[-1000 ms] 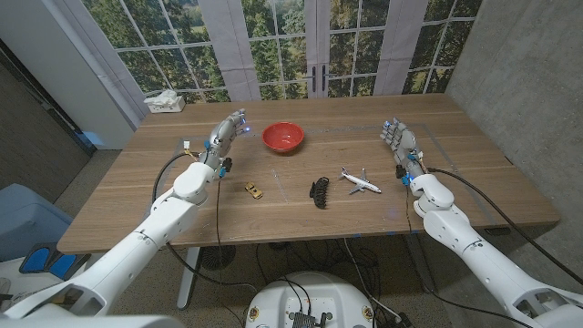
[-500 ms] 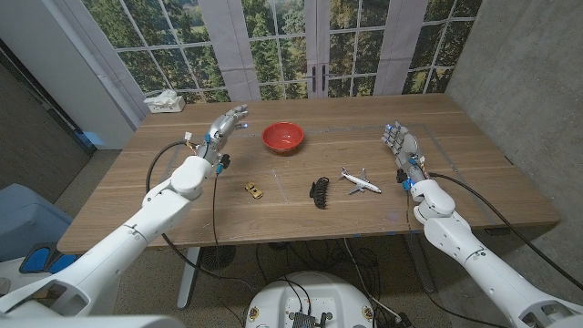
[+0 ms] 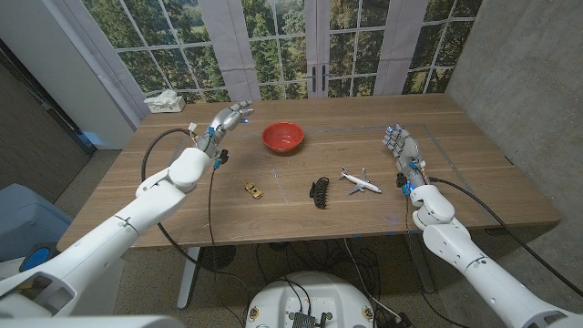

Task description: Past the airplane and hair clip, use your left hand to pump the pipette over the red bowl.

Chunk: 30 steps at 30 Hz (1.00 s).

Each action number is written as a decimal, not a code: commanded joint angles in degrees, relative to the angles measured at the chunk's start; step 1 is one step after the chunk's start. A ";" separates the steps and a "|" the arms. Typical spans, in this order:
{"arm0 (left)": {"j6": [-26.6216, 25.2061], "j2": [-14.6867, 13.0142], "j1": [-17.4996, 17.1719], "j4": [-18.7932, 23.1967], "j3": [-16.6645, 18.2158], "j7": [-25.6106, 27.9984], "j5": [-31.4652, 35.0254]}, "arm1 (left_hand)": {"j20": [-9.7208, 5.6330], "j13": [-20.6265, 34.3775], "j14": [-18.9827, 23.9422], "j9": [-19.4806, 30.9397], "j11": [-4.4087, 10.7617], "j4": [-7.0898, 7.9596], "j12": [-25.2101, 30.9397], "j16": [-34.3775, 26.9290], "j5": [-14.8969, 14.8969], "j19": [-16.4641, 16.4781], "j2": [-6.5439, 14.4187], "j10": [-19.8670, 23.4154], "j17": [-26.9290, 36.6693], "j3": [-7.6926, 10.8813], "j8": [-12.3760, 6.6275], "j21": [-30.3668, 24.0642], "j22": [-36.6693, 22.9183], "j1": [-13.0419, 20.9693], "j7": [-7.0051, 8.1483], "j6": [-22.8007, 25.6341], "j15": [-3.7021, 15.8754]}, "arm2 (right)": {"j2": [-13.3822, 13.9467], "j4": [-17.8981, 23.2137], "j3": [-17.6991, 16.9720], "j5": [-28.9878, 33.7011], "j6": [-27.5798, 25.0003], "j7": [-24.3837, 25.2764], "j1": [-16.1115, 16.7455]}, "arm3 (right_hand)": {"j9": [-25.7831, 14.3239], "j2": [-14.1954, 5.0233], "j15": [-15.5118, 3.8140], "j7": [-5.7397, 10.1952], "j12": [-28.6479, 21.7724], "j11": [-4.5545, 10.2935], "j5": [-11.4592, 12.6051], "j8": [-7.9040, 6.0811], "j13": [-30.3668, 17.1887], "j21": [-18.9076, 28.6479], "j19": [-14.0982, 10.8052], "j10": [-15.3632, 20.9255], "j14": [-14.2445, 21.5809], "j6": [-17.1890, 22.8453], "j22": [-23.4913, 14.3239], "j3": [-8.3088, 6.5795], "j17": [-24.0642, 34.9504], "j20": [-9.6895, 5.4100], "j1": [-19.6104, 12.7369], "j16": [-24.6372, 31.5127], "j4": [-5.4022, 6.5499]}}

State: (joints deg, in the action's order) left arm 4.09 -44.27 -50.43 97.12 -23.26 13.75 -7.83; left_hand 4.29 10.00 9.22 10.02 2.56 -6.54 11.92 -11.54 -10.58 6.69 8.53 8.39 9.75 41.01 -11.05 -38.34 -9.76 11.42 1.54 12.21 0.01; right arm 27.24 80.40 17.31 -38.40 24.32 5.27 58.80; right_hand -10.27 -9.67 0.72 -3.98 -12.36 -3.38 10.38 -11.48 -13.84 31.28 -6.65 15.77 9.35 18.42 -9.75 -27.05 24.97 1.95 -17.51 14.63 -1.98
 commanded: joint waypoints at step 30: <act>-5.61 -9.33 2.53 9.50 -2.32 -5.64 21.05 | -0.20 0.17 1.85 0.21 1.32 -2.09 -0.01 0.17 0.39 2.11 -0.13 2.15 0.06 -0.77 -0.24 0.76 -0.12 1.94 0.67 2.29 1.16 | -2.16 3.32 -0.58 2.32 5.02 3.96 5.03 | -0.39 0.37 0.15 -0.47 -0.81 -0.42 0.33 -0.28 -0.08 -0.72 -1.47 1.77 1.47 1.55 -0.32 -0.18 0.07 0.43 -0.43 0.95 -1.44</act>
State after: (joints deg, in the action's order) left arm -1.12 -51.29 -47.92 104.07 -25.82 10.40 9.53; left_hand 4.08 10.00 10.56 10.01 3.83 -8.33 11.92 -11.54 -10.36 8.33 8.31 10.07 9.75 40.15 -11.04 -37.71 -9.75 12.70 2.25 13.94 0.92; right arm 25.87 82.96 16.75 -36.72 27.72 8.11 62.46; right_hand -10.55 -9.66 0.92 -4.38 -12.80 -3.89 10.39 -11.48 -13.85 30.83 -7.67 16.90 10.36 19.45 -9.78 -27.12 24.98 2.16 -17.51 15.28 -3.17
